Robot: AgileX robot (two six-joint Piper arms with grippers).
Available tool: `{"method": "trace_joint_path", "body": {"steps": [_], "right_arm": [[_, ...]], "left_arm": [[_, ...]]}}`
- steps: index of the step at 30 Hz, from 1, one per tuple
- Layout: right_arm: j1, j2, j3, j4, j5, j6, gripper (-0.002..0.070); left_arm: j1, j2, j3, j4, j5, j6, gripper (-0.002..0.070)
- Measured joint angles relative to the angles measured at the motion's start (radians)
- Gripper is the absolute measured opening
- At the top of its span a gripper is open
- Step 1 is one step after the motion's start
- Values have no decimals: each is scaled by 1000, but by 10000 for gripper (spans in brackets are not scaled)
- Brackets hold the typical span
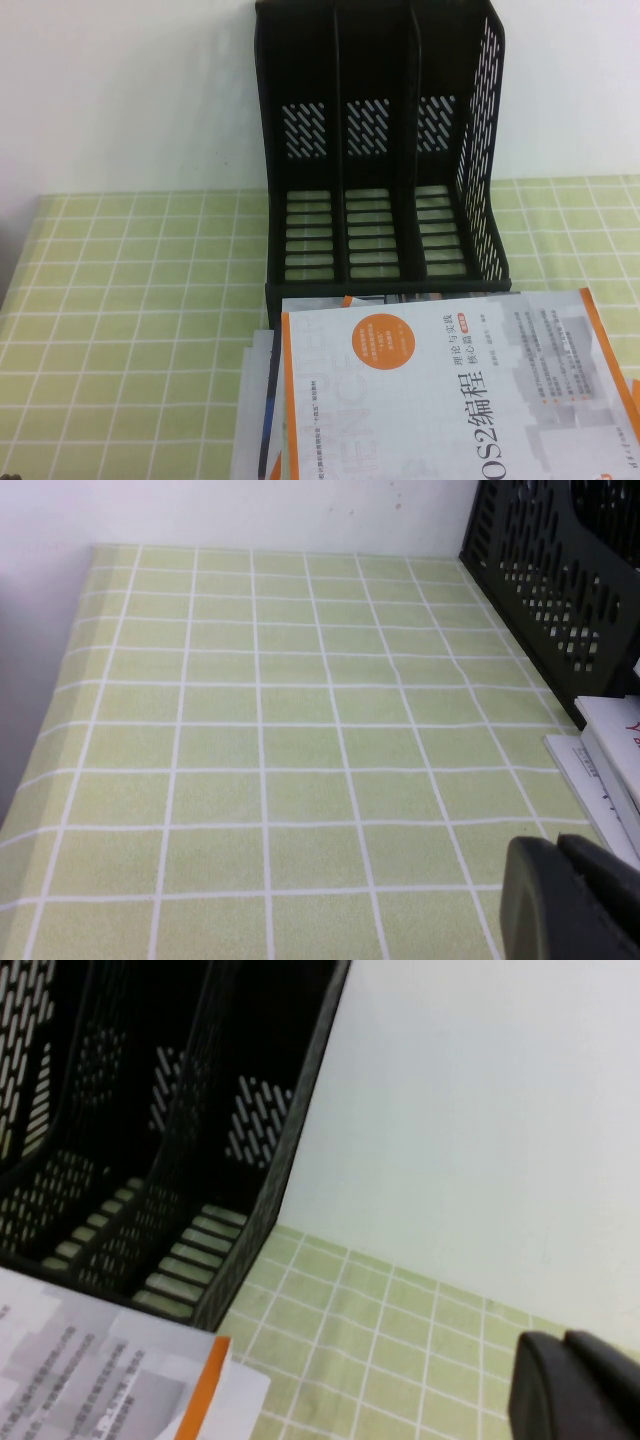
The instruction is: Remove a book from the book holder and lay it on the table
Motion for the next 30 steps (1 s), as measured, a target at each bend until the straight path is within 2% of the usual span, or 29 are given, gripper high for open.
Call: {"method": "trace_joint_path", "body": {"steps": [10,15,24,27,30], "right_arm": [[-264,-202,0,-4,-47,17,-1],[-361,-301,0,-8,-49,17,-1],[-390,-344,0,3,-51,61,-1],[-390,-344,17,94,-80,60,-1],[-390,-355,78,273,-118,-85,-2]], "left_arm": [[0,0,0,-2,0,0,-3],[0,0,0,-2,0,0,-3],[0,0,0,-4,0,0,-3],[0,0,0,-4,0,0,-3],[0,0,0,-4,0,0,-3]]}}
